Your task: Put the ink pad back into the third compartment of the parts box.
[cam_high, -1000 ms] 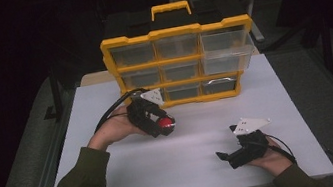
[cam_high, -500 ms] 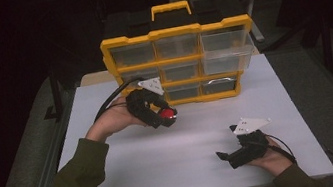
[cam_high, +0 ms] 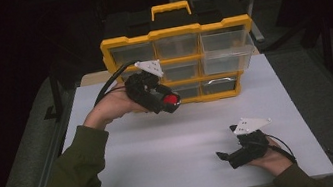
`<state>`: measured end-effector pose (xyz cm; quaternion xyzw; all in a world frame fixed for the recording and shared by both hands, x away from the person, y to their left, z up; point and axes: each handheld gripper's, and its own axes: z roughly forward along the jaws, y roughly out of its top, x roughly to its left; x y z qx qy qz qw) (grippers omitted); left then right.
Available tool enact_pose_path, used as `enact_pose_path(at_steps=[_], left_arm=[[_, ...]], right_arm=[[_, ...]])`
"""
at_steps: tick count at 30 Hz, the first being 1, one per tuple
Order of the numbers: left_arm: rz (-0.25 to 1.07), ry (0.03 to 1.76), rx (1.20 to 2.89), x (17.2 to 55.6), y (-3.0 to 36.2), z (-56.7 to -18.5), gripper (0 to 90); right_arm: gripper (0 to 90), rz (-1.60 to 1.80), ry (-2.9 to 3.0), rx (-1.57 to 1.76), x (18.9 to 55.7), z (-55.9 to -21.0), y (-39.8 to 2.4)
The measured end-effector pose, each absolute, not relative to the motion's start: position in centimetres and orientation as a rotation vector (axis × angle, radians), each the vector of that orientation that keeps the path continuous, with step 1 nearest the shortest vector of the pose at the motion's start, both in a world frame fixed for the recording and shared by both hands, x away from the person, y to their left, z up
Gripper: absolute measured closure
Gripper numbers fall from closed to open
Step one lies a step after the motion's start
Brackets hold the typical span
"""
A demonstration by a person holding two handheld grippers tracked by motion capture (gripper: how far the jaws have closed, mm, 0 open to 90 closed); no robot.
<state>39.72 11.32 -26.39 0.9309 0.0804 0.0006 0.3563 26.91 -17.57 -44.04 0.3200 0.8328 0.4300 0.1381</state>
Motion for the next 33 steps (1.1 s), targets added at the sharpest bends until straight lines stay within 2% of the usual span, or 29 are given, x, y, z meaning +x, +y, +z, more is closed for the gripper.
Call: enact_pose_path(at_steps=[17,33], left_arm=[[0.02,0.19,2.348,41.5,9.6,-21.4,29.7],[0.062,0.139,2.324,43.2,6.5,-16.4,29.8]], right_arm=[[0.0,1.245,2.41,0.925,26.9,-44.0,-17.6],[0.0,1.25,2.411,0.923,26.8,-44.0,-17.6]])
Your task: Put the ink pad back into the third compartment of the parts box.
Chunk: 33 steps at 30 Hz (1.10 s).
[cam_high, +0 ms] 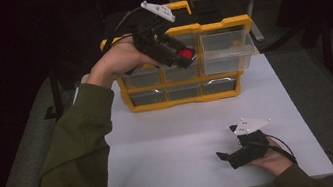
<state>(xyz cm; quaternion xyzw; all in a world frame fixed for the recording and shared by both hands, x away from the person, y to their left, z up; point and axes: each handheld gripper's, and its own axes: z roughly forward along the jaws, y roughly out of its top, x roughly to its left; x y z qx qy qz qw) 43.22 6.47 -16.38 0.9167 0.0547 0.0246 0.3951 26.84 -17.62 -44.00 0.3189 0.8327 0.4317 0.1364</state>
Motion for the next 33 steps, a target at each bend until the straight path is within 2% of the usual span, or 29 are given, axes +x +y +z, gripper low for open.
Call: enact_pose_path(at_steps=[15,33], left_arm=[[0.077,0.116,2.284,44.8,2.7,-13.1,29.8],[0.056,0.12,2.285,46.3,-1.2,-15.2,29.6]], right_arm=[[0.0,1.259,2.406,0.934,26.8,-44.0,-17.7],[0.0,1.266,2.405,0.923,26.8,-43.9,-17.7]])
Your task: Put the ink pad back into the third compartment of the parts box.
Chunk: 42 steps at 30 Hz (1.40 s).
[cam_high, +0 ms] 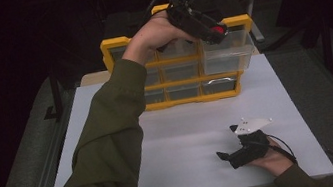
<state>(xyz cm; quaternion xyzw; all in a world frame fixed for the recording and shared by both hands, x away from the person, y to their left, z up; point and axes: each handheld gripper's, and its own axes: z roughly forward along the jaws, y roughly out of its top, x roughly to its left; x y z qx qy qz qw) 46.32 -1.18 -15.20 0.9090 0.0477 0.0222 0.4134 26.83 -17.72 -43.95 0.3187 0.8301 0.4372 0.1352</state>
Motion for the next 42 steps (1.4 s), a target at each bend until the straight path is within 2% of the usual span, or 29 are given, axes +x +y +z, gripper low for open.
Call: enact_pose_path(at_steps=[7,10,15,29,42], left_arm=[[0.062,0.146,2.289,46.7,-1.7,-16.0,28.9],[0.062,0.155,2.272,46.7,-1.7,-15.9,24.3],[0.072,0.157,2.253,46.5,-0.9,-15.4,23.0],[0.107,0.178,2.231,44.0,5.1,-15.8,22.0],[0.125,0.238,2.235,41.3,9.7,-19.2,18.1]], right_arm=[[0.0,1.272,2.404,0.925,26.8,-43.9,-17.8],[0.0,1.272,2.404,0.922,26.8,-43.9,-17.8],[0.0,1.273,2.404,0.924,26.8,-43.9,-17.8],[0.0,1.27,2.401,0.926,26.9,-44.0,-18.0],[0.0,1.257,2.404,0.915,27.0,-44.0,-17.7]])
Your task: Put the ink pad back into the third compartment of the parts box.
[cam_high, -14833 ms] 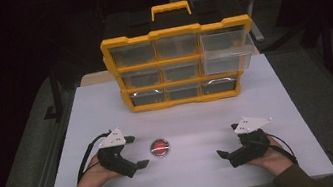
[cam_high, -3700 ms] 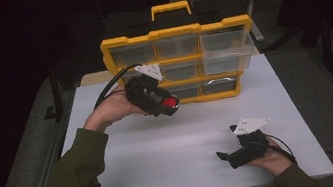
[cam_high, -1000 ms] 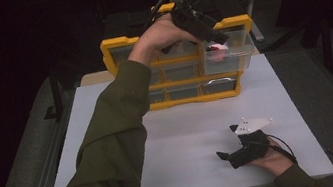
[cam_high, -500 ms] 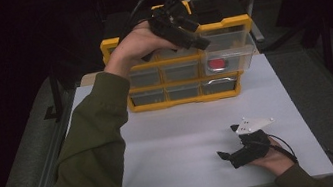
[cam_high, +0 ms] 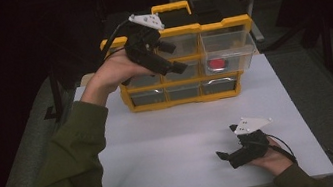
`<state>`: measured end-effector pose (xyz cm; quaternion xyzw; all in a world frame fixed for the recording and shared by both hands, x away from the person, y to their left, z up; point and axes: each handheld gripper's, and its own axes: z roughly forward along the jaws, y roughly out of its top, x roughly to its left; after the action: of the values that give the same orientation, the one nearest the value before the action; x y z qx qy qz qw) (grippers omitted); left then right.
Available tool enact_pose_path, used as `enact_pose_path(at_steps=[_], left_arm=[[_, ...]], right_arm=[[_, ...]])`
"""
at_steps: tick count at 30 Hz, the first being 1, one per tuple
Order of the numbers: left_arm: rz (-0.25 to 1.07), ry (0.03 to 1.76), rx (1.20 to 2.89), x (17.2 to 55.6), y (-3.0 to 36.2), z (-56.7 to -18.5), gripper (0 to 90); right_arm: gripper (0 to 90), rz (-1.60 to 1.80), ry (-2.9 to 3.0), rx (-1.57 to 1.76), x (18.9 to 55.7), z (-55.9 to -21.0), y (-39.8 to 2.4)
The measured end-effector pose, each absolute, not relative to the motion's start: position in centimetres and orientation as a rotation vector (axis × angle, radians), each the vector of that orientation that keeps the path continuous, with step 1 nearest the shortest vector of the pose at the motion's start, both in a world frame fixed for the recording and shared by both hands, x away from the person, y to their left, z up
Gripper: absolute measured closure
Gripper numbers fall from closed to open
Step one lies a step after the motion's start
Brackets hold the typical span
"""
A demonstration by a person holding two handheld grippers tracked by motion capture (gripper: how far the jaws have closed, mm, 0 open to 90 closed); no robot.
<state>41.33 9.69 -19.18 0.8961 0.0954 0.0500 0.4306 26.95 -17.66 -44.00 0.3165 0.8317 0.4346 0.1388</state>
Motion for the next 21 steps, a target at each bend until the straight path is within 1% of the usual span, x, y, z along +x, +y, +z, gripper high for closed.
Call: enact_pose_path(at_steps=[7,21], left_arm=[[0.143,0.279,2.241,40.0,11.6,-21.7,15.5],[0.173,0.364,2.218,38.4,15.6,-26.4,13.4]], right_arm=[[0.0,1.249,2.41,0.917,26.9,-44.0,-17.5],[0.0,1.245,2.413,0.917,27.0,-44.1,-17.5]])
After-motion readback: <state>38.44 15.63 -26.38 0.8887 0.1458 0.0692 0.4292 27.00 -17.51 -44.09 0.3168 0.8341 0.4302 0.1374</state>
